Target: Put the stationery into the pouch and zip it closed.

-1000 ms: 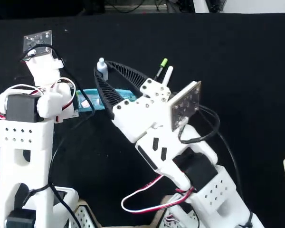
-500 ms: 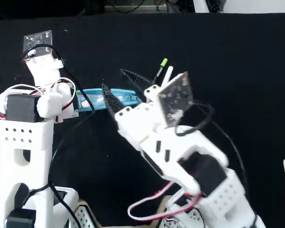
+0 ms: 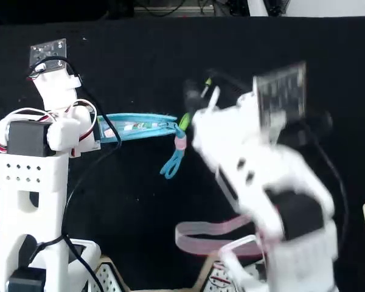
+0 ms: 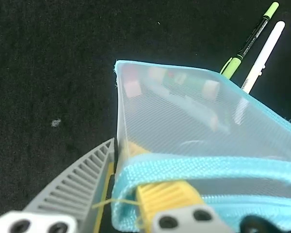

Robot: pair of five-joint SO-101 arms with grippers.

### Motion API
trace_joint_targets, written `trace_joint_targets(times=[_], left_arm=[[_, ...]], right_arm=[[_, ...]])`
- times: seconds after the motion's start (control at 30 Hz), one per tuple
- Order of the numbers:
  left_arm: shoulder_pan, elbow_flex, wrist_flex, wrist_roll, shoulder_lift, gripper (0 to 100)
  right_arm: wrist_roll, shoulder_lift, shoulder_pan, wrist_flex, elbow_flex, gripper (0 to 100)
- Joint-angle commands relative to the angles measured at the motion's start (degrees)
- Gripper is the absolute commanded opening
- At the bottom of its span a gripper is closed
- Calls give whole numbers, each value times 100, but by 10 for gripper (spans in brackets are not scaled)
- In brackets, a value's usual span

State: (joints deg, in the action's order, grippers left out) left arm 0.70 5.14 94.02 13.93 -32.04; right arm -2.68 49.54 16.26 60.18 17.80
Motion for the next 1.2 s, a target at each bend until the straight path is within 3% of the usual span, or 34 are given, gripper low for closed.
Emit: trace_joint_targets(times=[0.0,0.13,0.23,0.4,0.8,0.93,1.07,1.17], left_arm=[[66,22,-70,35,35,30],[66,22,-70,53,35,30],[66,22,-62,53,35,30],[66,22,-62,35,35,30],[66,22,-62,35,35,30],[66,22,-62,26,35,30],[66,22,-62,26,35,30],[66,22,-62,26,35,30]], right_arm=[[-404,-1121,-1055,35,40,119],[-1486,-2782,-1495,-352,-127,162],[-1820,-4092,-1512,-949,-418,201],[-1873,-6123,-1380,-1591,-1385,191],[-1881,-9244,-1354,-1582,-4382,179],[-1864,-9745,-1380,-1468,-4804,154],[-1829,-9974,-1486,-624,-5297,8],[-1424,-10053,-1618,176,-5842,11]])
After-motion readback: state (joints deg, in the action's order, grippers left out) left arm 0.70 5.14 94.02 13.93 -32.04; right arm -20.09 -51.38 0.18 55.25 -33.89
